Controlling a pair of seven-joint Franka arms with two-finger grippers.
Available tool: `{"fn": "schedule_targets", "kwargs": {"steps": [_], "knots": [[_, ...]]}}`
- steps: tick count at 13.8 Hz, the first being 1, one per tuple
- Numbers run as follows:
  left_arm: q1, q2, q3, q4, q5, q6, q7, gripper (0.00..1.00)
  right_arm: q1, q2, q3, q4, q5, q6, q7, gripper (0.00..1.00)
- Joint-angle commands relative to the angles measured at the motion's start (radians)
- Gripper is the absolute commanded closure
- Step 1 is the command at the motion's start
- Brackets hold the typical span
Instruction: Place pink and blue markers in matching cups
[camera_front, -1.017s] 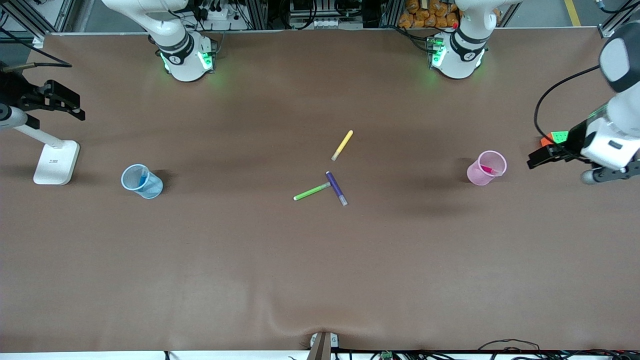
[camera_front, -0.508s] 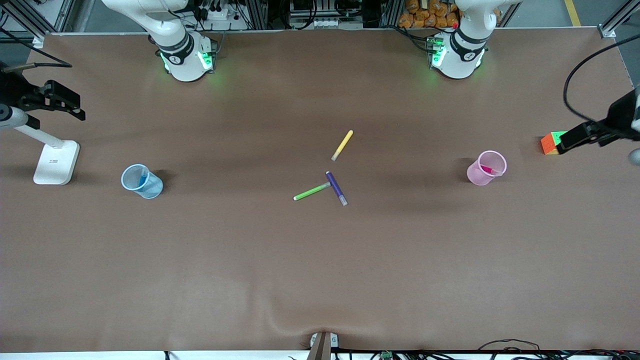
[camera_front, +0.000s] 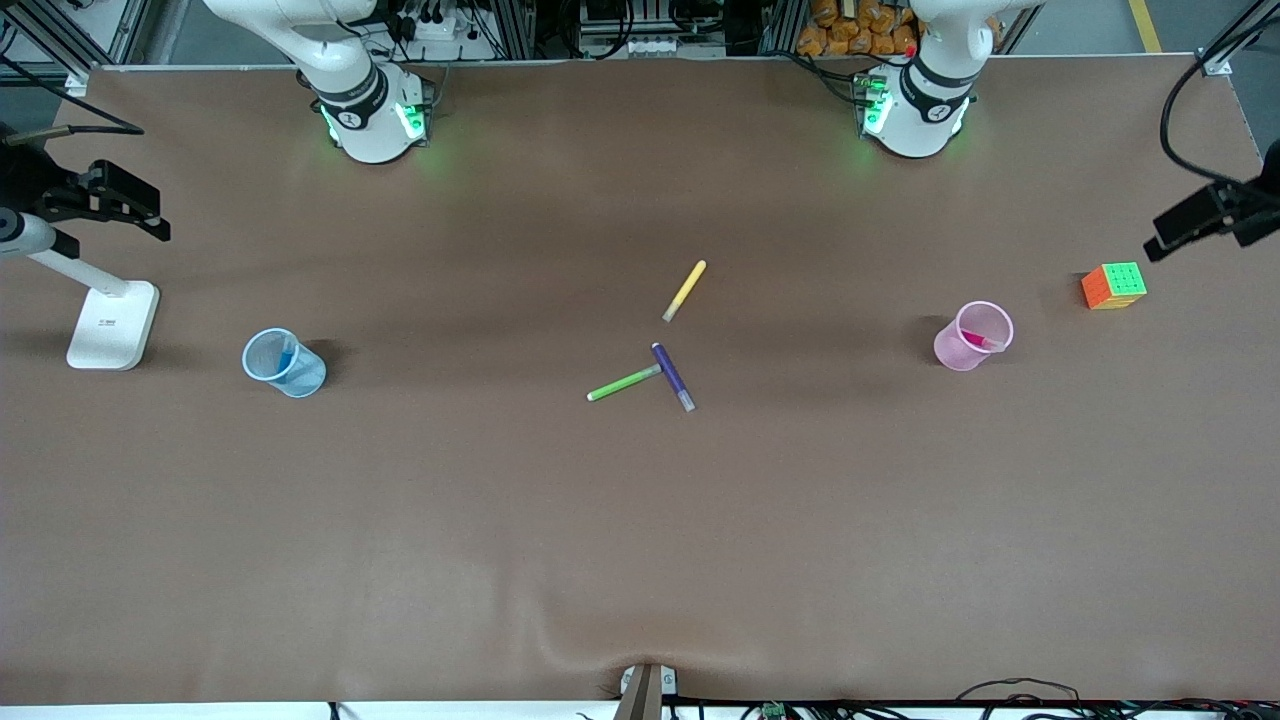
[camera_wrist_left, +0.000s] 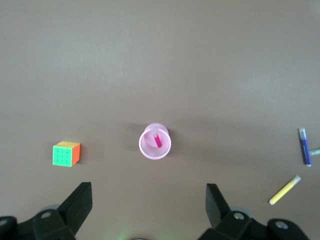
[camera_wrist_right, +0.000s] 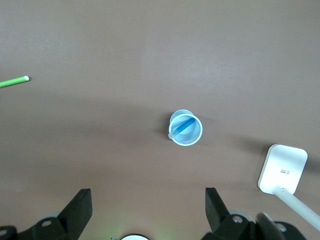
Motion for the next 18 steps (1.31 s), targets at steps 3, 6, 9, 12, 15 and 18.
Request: {"fn": "schedule_targets", "kwargs": {"steps": [3,6,9,12,15,18], "knots": [[0.003,-0.026,-0.005,-0.002,-0.004,-0.027,0.127,0.00,-0.013,-0.011,-0.003,0.031,-0.018,-0.016,-0.002,0.00],[0.004,-0.015,-0.005,0.001,-0.004,-0.027,0.148,0.00,-0.021,-0.012,-0.002,0.031,-0.009,-0.030,0.019,0.00],[-0.006,-0.006,-0.005,0.004,-0.004,-0.025,0.106,0.00,-0.022,-0.012,-0.002,0.029,-0.002,-0.035,0.075,0.00],[-0.006,0.004,-0.043,0.005,-0.004,-0.025,0.025,0.00,-0.022,-0.012,-0.002,0.029,-0.001,-0.035,0.076,0.00],[-0.008,0.004,-0.046,0.005,-0.001,-0.025,0.014,0.00,-0.024,-0.012,-0.002,0.029,-0.001,-0.036,0.075,0.00],[-0.005,0.004,-0.045,0.005,0.005,-0.025,0.025,0.00,-0.027,-0.012,-0.003,0.028,-0.001,-0.035,0.075,0.00]]}}
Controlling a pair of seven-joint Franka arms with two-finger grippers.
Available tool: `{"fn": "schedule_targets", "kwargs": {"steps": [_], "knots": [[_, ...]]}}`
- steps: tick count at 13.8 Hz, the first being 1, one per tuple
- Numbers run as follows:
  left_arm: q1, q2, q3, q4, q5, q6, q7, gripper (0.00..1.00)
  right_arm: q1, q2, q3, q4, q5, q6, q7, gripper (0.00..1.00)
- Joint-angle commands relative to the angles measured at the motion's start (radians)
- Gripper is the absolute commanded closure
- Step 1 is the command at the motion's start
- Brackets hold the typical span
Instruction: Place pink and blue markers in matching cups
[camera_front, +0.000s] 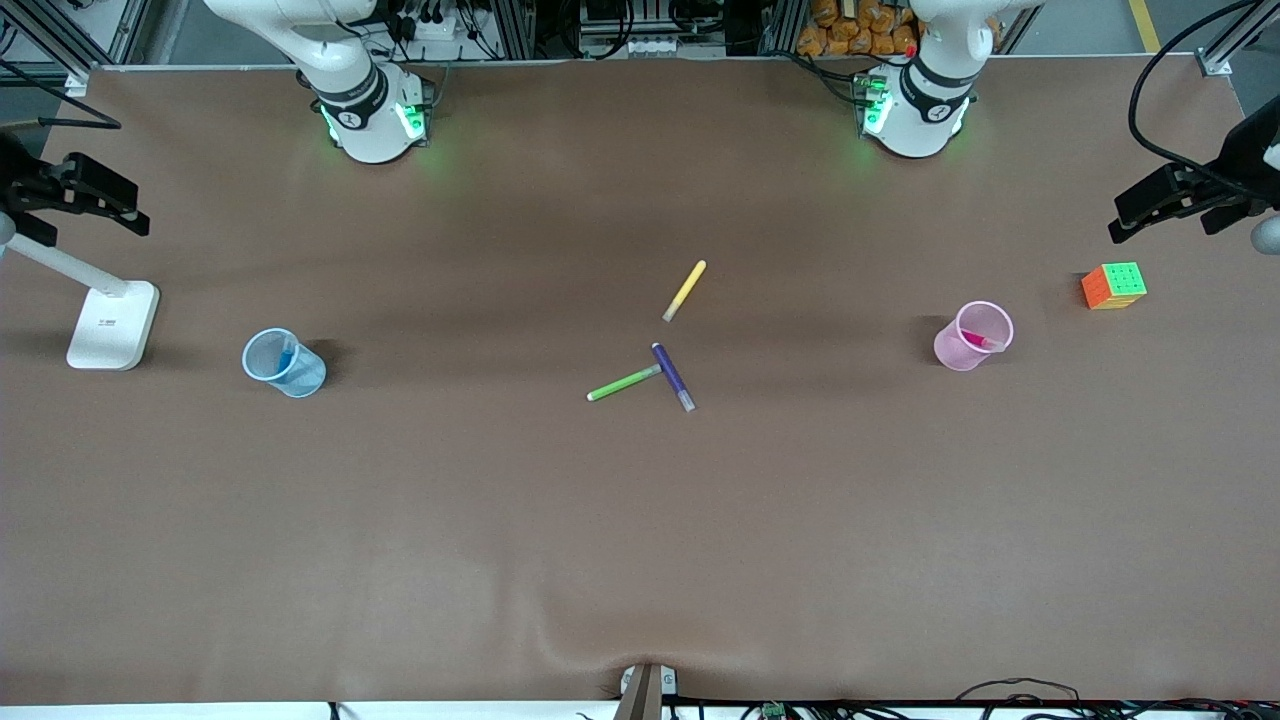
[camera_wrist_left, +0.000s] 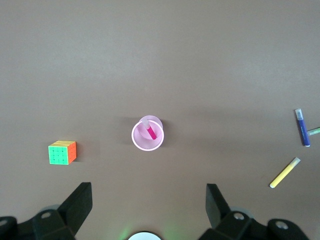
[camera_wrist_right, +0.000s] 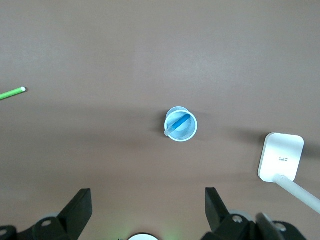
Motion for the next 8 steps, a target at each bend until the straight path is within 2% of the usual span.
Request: {"fn": "schedule_targets", "kwargs": {"steps": [1,8], "knots": [[0.007,-0.002,0.000,0.010,0.008,-0.010,-0.001,0.00,-0.015,-0.010,0.007,-0.001,0.001,-0.008,0.012,0.00],[0.011,-0.011,0.005,0.010,0.011,-0.010,-0.010,0.00,-0.016,-0.010,0.005,-0.002,0.001,-0.008,0.012,0.00]]}}
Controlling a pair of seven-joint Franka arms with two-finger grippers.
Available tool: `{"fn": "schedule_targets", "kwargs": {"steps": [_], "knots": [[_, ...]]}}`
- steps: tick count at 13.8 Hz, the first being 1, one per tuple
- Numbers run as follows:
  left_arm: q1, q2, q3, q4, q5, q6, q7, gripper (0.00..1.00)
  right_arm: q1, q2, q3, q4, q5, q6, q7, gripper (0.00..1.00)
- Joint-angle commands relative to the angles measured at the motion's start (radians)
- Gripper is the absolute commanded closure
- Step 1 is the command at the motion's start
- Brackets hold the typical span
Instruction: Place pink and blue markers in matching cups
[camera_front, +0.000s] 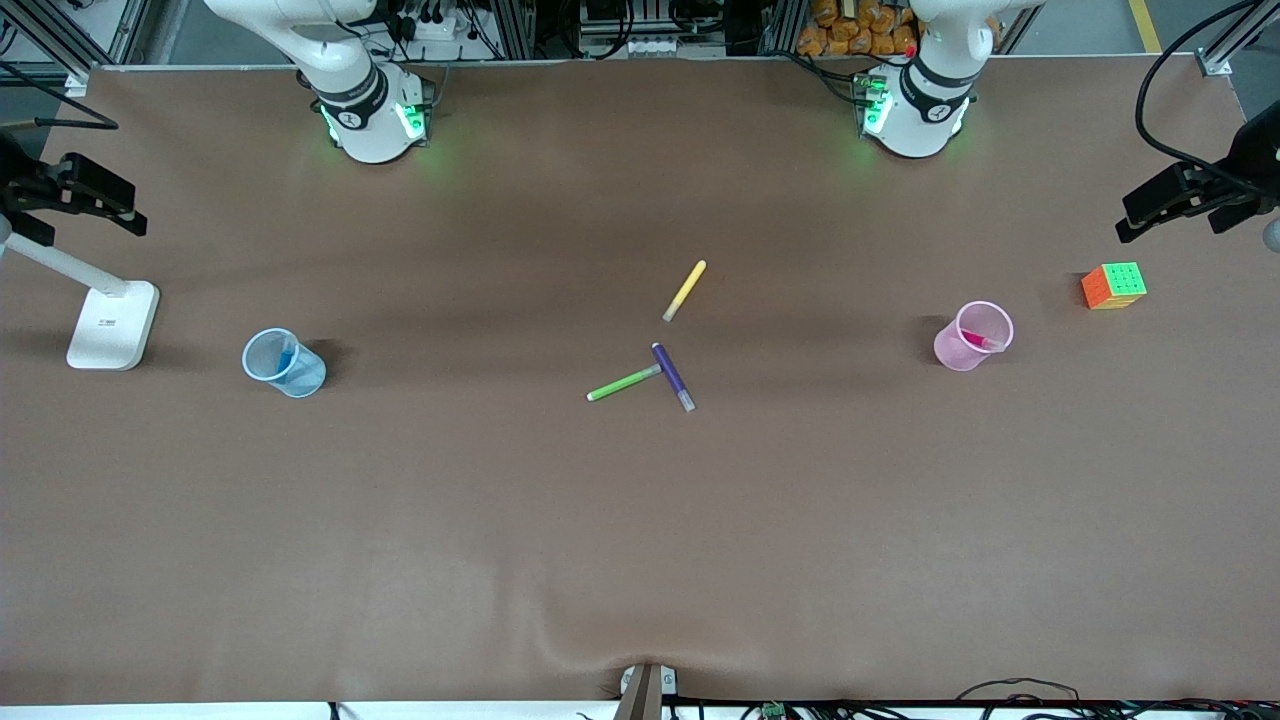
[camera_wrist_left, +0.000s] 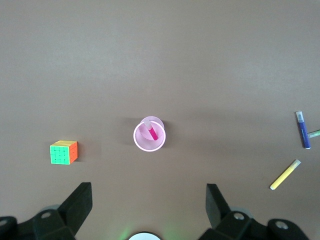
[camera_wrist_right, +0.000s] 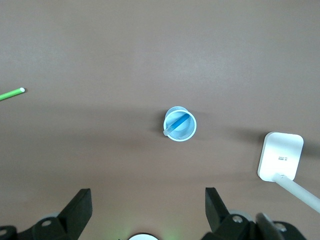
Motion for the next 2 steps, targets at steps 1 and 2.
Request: {"fn": "schedule_targets", "kwargs": {"steps": [1,2], "knots": [[0.007,-0.010,0.002,0.007,0.011,-0.010,-0.008,0.00,-0.012,-0.010,0.006,-0.002,0.001,-0.008,0.011,0.00],[0.005,-0.010,0.002,0.009,0.011,-0.011,-0.010,0.00,-0.014,-0.010,0.006,-0.002,0.001,-0.008,0.011,0.00]]}}
